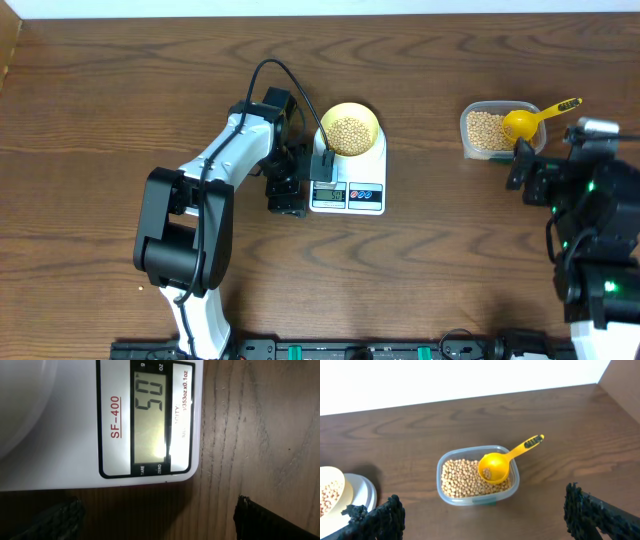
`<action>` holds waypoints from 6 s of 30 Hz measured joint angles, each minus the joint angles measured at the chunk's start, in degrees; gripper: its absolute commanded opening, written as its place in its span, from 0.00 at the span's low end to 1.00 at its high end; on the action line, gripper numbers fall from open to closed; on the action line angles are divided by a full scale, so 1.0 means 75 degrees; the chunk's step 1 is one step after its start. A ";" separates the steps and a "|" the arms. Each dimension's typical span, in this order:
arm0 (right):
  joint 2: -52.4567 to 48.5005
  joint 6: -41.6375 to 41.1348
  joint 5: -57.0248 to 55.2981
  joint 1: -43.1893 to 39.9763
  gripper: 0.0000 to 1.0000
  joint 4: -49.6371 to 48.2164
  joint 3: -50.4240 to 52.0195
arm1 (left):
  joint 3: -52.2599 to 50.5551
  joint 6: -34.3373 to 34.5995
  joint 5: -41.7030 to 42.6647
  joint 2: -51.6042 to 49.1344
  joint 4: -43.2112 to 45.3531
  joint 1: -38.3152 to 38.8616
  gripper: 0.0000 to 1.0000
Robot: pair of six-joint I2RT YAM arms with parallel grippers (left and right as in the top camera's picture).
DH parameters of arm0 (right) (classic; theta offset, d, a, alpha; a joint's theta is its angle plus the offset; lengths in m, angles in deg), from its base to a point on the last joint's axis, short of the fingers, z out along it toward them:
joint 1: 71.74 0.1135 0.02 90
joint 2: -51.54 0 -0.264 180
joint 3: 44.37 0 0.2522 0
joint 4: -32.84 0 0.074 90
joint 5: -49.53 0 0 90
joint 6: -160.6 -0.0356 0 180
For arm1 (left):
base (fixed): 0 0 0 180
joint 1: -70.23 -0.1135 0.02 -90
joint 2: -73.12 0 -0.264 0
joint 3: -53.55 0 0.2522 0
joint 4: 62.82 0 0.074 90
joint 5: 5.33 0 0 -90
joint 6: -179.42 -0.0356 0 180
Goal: Scoop item into bowl and weigh 50g on scale
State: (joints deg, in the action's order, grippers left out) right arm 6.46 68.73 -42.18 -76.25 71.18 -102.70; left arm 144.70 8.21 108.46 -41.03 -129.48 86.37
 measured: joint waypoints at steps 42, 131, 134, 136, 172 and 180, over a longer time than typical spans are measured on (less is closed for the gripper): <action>0.5919 -0.0079 0.0020 0.0615 0.99 -0.2742 0.5890 | -0.0006 0.0000 0.0003 0.0000 0.0003 0.0000 0.98; 0.5919 -0.0122 0.0242 0.0595 0.99 -0.2739 0.5890 | -0.0029 0.0000 -0.0679 0.4450 -0.0038 -0.0032 0.98; 0.5919 -0.0122 0.0239 0.0595 0.99 -0.2739 0.5890 | -0.0029 0.0000 -0.0679 0.4459 -0.0041 -0.0032 0.98; 0.5919 -0.0122 0.0239 0.0595 0.99 -0.2739 0.5890 | -0.0029 0.0000 -0.0679 0.4459 -0.0044 -0.0032 0.98; 0.5919 -0.0125 0.0262 0.0595 0.99 -0.2742 0.5890 | -0.5505 0.2938 0.0108 0.5269 0.4299 -0.0903 0.97; 0.5919 -0.0125 0.0262 0.0595 0.99 -0.2739 0.5890 | -0.7274 0.3518 0.1877 0.6531 0.6776 -0.1757 0.98</action>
State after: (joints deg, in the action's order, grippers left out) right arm 50.85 67.79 -40.22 -71.79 50.63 -58.53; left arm 90.15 34.59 122.54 7.96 -78.67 73.19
